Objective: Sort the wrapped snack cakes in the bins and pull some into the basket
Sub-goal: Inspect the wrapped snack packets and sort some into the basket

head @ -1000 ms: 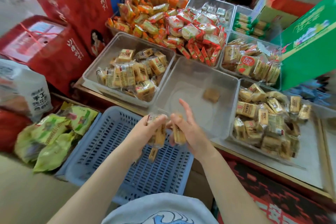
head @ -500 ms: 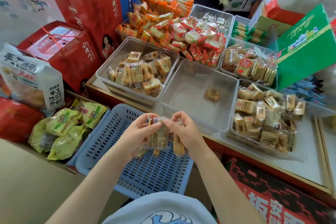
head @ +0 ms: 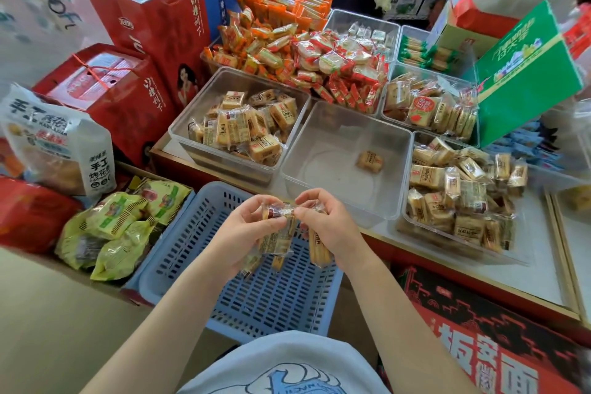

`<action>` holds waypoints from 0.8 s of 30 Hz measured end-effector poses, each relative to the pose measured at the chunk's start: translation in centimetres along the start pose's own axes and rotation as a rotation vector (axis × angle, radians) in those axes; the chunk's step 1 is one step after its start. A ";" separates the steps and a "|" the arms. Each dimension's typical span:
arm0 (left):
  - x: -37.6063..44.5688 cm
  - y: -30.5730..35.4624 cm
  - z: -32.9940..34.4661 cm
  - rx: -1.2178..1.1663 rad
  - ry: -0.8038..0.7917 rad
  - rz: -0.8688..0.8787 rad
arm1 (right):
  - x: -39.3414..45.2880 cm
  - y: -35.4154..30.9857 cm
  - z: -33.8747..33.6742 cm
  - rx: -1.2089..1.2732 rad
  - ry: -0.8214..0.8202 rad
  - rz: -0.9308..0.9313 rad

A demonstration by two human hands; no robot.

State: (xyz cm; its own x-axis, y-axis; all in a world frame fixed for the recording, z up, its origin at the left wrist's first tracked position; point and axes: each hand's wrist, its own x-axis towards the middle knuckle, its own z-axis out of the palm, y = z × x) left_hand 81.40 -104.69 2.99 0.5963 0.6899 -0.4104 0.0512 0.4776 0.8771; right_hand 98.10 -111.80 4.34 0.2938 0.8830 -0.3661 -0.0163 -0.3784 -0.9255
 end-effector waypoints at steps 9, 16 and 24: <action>-0.8 0.0 0.0 -0.005 -0.002 -0.023 | -0.3 0.4 0.8 -0.049 0.048 -0.044; -0.8 0.1 -0.4 0.037 0.124 0.039 | -0.7 0.3 1.2 -0.069 0.097 -0.087; -1.4 0.5 -1.1 0.031 0.158 0.153 | -1.0 -0.3 0.7 -0.131 -0.036 -0.038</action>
State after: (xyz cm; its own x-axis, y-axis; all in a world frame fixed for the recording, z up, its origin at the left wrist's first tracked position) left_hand 79.66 -104.80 3.69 0.4659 0.8309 -0.3042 -0.0042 0.3458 0.9383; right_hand 97.15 -112.37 4.94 0.2573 0.9057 -0.3369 0.1195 -0.3758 -0.9190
